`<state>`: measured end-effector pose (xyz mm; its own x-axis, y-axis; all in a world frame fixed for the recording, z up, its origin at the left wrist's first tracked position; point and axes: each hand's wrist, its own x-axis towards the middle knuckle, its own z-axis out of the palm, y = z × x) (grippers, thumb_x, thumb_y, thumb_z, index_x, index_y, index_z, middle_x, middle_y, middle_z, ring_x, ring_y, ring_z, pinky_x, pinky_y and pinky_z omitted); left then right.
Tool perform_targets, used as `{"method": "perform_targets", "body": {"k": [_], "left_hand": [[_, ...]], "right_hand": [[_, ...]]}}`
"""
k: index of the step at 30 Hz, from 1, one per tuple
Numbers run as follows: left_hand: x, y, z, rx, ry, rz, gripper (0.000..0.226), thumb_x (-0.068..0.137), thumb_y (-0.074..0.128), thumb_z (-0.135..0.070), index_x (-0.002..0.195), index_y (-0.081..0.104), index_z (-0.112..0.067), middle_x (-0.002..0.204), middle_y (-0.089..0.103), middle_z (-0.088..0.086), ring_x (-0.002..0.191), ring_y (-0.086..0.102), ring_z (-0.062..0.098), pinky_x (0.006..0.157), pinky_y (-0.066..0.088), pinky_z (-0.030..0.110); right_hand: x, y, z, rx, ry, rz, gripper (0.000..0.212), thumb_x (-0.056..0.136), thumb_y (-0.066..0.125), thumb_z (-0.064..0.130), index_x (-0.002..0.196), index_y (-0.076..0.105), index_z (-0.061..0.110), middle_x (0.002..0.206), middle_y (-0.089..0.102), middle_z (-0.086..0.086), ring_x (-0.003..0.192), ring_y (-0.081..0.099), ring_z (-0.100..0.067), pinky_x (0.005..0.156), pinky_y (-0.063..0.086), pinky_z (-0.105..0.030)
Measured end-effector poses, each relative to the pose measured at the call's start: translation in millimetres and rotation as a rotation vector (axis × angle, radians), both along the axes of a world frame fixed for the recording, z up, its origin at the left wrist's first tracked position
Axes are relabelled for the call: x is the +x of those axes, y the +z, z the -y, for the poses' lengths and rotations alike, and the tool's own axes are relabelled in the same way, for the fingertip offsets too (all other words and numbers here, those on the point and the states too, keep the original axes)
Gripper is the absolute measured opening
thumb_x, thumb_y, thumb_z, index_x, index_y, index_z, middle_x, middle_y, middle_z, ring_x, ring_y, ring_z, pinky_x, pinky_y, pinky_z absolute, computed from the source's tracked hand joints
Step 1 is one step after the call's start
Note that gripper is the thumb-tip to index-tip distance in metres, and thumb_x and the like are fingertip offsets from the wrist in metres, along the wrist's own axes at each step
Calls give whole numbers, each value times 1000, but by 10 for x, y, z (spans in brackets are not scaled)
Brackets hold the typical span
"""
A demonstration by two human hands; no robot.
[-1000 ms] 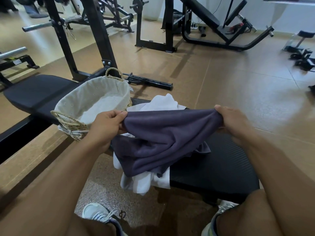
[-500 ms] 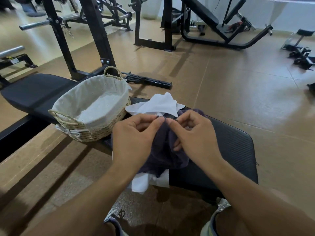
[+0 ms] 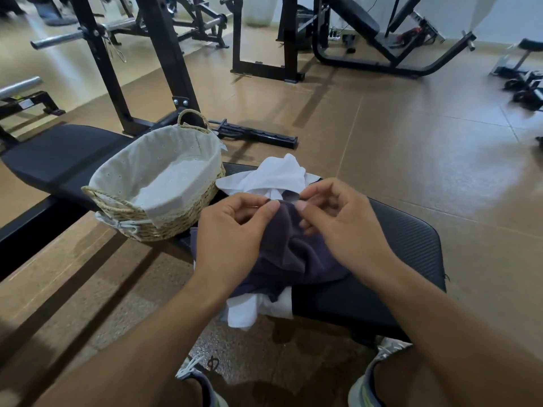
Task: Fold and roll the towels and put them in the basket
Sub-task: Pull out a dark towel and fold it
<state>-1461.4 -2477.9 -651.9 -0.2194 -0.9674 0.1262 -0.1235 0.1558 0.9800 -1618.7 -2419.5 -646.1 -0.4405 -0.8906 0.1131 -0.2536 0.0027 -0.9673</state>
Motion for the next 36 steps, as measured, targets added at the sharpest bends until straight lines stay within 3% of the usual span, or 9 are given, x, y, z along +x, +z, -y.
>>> {"method": "perform_targets", "body": {"k": [4,8,12,17,24,27,31,33,36], "left_hand": [[21,7,8,13,-2,12,5,87,78,-21,86,74,-19,76,78,-2,71,72,2,64,54,14],[68,21,68,15,31,19,9,87,79,-20,81,73,-23,71,77,-7,68,71,1,63,51,10],[145,-2,195,20,72,31,8,88,78,-23,82,72,-22,73,77,-6,71,74,8,67,56,20],[215,-22,302,94,94,-20,8,91,75,-16,84,71,-17,67,75,-5,65,71,8,60,62,30],[278,-71,436,100,122,-52,6,92,73,-13,87,71,-11,64,73,-5,59,69,6,57,60,28],[276,-74,473,94,130,-50,9,94,71,-14,86,69,-13,62,72,-7,59,69,5,53,58,24],[311,-117,679,162,240,-77,15,99,65,-15,84,65,-17,65,67,-1,57,61,9,47,52,20],[348,-153,784,223,249,-66,14,100,63,-16,86,65,-14,71,64,6,62,59,15,44,50,20],[378,-218,850,259,213,25,17,101,62,-18,84,65,-14,72,64,7,64,58,20,38,47,23]], "right_hand": [[-567,-93,116,199,-57,-395,14,86,74,15,89,71,28,82,71,10,73,64,-3,73,50,-20],[-1015,-250,140,576,148,-534,29,89,75,22,116,68,28,107,69,9,102,67,-12,93,52,-31],[-1117,-402,212,778,275,-606,48,89,74,32,136,59,27,130,63,4,113,60,-16,94,45,-29],[-1173,-422,307,882,262,-714,28,87,74,40,98,76,15,104,72,-5,95,64,-20,80,49,-33],[-1154,-202,94,578,142,-546,32,92,69,45,73,73,19,74,69,5,71,61,-11,64,44,-26],[-1060,-93,-37,530,302,-513,46,101,54,44,77,68,7,64,61,2,61,53,-14,67,43,-30],[-1038,-84,-106,638,427,-500,57,102,37,56,94,75,14,96,75,-7,96,70,-26,96,52,-44],[-997,-38,-100,605,363,-425,61,99,36,62,93,78,18,95,78,-3,96,72,-17,94,54,-32],[-961,56,-98,452,283,-258,71,95,36,62,87,76,4,86,78,-5,76,68,-3,69,51,-10]]}}
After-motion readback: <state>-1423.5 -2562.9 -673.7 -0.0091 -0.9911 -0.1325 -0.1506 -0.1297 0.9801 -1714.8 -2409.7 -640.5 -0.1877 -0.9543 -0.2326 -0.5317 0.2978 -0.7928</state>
